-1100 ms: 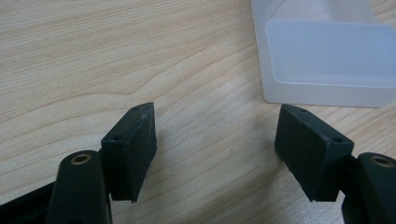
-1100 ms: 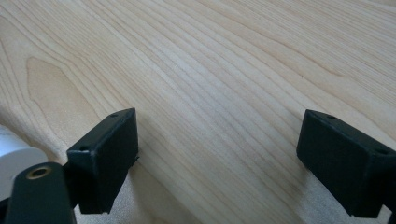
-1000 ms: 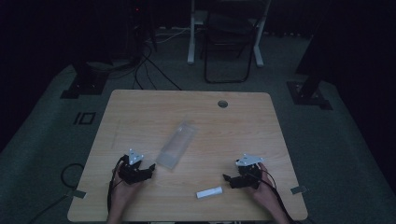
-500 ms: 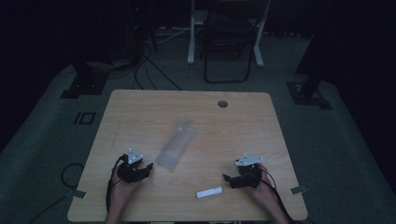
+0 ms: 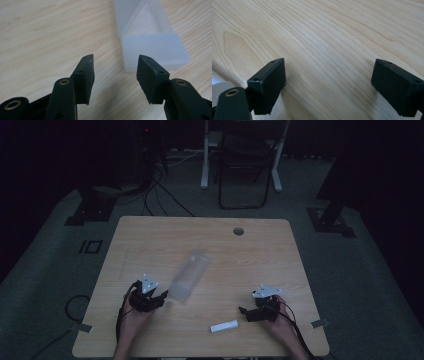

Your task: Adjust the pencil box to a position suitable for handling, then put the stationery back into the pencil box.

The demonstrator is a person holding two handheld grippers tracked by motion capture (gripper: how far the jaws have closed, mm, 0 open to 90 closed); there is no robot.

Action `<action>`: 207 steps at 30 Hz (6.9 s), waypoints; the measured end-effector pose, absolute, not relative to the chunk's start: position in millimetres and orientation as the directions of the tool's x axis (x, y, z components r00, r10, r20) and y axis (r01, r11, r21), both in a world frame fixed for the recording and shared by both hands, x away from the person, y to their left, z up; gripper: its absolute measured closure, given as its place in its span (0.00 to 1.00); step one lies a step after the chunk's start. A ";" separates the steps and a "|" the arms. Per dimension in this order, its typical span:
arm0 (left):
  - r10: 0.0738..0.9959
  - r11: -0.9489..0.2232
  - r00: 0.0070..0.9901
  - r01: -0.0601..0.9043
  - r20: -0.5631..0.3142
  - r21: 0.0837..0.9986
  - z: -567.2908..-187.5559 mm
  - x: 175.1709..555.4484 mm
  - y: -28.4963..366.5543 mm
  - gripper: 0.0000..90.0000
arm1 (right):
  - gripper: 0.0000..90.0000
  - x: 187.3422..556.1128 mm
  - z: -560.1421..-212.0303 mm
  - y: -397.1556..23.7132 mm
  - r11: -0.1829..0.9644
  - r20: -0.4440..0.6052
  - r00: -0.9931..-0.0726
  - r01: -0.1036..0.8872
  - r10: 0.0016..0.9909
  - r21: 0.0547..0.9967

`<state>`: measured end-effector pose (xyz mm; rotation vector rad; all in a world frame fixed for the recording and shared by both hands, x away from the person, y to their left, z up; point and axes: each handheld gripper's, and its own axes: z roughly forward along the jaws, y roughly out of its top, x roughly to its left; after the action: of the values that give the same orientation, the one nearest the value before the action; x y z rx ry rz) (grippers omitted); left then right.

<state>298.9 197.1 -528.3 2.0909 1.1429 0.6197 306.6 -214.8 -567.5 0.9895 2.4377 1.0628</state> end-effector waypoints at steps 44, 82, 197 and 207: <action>0.771 -0.591 0.558 0.446 0.308 0.672 -500.1 349.5 168.2 0.91 | 0.14 306.7 -567.5 -214.8 0.489 -0.002 -0.717 0.473 0.697 0.733; 0.796 -0.495 0.573 0.428 0.196 0.756 -480.3 314.5 181.8 0.55 | 0.14 306.9 -567.5 -214.8 0.489 -0.003 -0.717 0.473 0.697 0.733; 0.456 -0.650 0.890 0.326 0.010 0.687 -532.5 249.3 50.2 0.58 | 0.14 307.1 -567.5 -214.9 0.490 -0.003 -0.718 0.471 0.696 0.734; 0.417 -0.672 0.909 0.308 0.001 0.673 -539.6 242.7 41.0 0.60 | 0.14 307.1 -567.5 -215.0 0.491 -0.004 -0.719 0.471 0.695 0.733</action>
<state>242.7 41.0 -539.6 2.3575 0.5149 0.2011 307.1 -215.0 -567.5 0.9845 2.4395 1.0628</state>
